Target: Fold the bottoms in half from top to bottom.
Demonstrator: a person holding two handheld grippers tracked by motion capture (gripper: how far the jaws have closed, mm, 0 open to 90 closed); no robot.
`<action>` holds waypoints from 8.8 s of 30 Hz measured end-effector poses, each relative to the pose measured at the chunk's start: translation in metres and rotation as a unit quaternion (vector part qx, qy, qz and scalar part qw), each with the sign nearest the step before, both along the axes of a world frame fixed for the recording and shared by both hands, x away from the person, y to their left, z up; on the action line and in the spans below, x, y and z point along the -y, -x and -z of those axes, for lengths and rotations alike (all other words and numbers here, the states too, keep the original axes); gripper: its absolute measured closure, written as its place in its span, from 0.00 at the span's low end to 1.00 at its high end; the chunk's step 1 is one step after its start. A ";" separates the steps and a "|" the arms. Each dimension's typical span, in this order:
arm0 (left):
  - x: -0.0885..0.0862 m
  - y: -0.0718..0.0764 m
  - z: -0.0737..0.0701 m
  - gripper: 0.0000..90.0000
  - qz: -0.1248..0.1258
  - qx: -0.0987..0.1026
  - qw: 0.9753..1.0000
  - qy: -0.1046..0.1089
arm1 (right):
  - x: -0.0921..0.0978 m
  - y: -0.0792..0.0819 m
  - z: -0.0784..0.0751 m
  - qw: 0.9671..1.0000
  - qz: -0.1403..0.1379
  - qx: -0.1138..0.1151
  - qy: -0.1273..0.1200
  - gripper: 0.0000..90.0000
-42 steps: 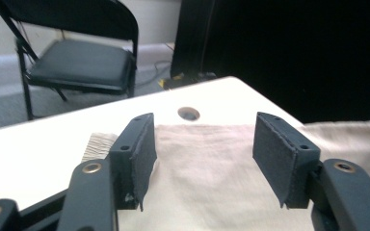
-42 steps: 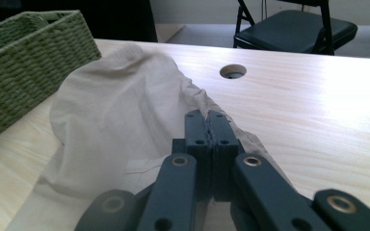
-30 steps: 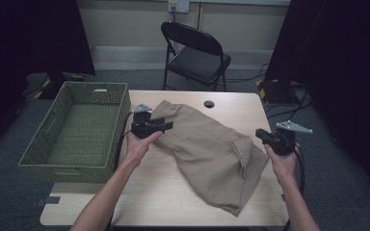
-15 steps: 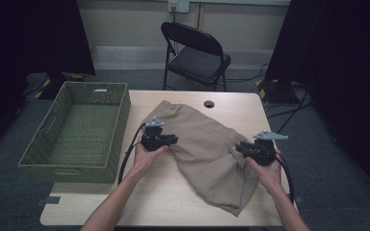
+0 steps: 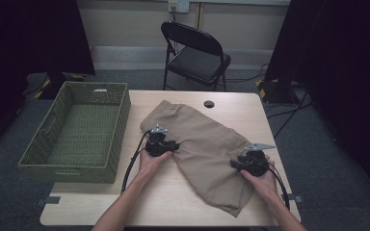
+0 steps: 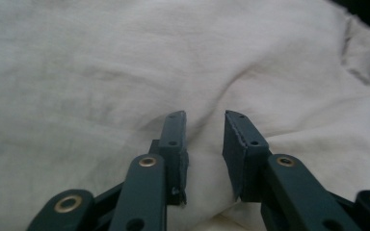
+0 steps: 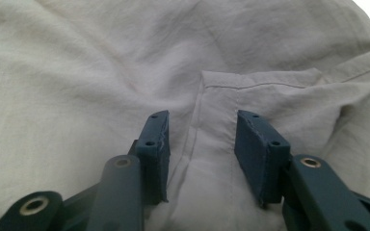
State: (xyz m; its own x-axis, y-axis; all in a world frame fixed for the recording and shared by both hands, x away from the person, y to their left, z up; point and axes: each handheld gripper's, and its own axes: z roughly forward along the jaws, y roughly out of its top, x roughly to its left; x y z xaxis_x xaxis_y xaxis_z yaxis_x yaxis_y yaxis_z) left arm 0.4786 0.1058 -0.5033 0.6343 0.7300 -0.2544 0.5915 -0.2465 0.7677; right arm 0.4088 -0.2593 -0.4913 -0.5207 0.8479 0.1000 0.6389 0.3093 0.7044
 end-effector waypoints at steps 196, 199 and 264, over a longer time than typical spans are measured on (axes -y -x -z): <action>-0.026 0.085 -0.011 0.64 0.110 0.011 0.990 -0.092 | -0.071 0.024 0.007 0.992 -0.112 0.049 0.025 0.53; -0.027 0.094 -0.013 0.64 0.119 0.006 0.988 -0.099 | -0.072 0.032 0.006 0.992 -0.110 0.046 0.028 0.52; -0.012 0.098 -0.027 0.66 0.143 -0.026 0.986 -0.086 | -0.055 0.034 -0.023 0.993 -0.107 0.024 0.035 0.66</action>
